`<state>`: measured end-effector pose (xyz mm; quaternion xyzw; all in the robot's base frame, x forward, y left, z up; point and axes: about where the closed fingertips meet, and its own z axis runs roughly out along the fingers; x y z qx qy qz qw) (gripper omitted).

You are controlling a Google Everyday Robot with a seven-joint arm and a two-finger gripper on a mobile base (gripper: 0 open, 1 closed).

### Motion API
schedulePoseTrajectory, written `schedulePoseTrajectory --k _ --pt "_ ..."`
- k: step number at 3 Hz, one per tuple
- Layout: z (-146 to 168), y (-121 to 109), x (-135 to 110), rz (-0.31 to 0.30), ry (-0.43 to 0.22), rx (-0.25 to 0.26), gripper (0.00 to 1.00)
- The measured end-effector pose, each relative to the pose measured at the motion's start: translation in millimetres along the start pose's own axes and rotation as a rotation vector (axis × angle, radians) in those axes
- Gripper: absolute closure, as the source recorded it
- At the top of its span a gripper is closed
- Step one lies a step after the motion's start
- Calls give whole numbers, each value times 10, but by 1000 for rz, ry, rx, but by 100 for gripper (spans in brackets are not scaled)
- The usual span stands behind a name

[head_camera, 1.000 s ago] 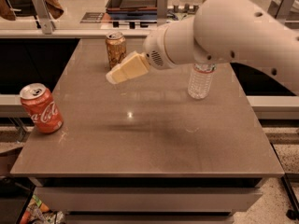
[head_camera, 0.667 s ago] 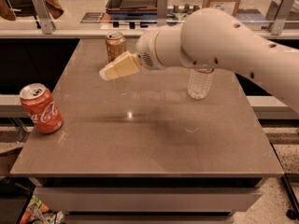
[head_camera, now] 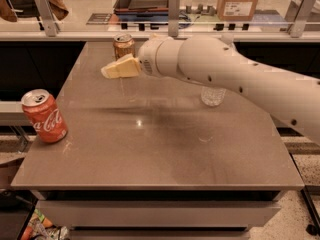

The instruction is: Move orange can near coke can

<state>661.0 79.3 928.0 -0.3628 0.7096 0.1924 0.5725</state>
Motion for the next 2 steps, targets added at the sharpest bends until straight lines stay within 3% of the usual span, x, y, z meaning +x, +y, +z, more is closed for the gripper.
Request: schedulePoseTrajectory --k 2 --pt "459 -226 45 48 -85 31 0"
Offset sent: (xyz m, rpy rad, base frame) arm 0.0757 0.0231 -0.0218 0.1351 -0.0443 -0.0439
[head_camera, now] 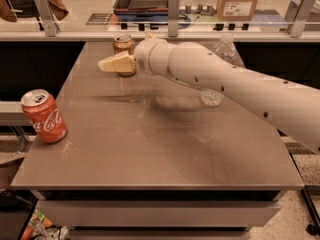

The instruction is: Move orange can near coke can

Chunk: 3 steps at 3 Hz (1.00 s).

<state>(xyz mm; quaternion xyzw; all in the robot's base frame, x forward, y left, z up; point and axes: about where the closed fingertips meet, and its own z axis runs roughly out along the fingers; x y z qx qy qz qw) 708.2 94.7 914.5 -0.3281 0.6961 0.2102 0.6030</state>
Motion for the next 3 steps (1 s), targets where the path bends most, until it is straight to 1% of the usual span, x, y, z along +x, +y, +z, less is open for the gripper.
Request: schedulePoseTrajectory --k 1,2,3 --pt "208 -94 21 17 -26 4 0" --pt "422 -156 13 30 -50 -2 0" --pt "421 -144 11 30 -49 -3 19"
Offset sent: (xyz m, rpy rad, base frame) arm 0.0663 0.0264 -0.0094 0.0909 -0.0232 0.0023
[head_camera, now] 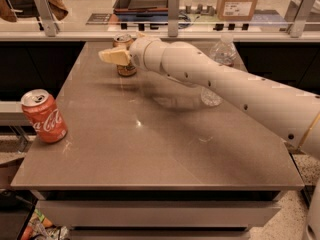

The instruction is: Move orange can near coke can

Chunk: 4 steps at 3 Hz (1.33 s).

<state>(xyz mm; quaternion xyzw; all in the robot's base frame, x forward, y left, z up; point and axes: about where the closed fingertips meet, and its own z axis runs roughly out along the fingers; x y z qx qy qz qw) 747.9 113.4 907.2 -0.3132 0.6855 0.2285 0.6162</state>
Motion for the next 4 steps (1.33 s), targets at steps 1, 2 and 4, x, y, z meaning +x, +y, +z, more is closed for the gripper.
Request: schedulePoseTrajectory --k 1,2,4 --pt "13 16 -2 0 0 -3 42" --pt "23 34 -4 0 -1 -6 65" --pt "43 66 -8 0 -1 -11 100"
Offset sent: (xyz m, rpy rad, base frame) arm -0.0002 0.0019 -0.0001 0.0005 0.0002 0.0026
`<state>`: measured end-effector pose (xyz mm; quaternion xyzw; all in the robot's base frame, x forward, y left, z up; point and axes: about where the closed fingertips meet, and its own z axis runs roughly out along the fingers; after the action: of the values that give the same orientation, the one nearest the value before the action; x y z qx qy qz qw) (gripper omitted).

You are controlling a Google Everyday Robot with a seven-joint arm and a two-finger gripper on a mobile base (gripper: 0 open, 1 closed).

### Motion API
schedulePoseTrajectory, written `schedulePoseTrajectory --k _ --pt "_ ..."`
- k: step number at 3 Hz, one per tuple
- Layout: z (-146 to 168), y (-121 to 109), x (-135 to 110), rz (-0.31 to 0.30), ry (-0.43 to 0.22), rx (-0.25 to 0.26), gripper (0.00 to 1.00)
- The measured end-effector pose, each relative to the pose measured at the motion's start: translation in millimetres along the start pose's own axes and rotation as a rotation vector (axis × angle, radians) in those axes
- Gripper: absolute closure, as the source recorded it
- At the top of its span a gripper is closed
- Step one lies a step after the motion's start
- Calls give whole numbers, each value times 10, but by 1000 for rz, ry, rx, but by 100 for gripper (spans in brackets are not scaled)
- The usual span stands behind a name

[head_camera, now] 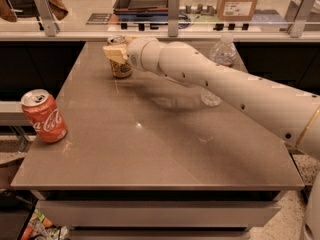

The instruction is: Move orange can near coke can

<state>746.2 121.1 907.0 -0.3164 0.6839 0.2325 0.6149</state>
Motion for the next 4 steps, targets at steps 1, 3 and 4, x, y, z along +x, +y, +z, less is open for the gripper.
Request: schedulePoseTrajectory --k 1,3,4 --pt "-72 71 -181 -3 4 -38 100" --pt "-507 311 -628 -13 19 -172 100" --pt "-763 678 -765 -36 27 -235 100"
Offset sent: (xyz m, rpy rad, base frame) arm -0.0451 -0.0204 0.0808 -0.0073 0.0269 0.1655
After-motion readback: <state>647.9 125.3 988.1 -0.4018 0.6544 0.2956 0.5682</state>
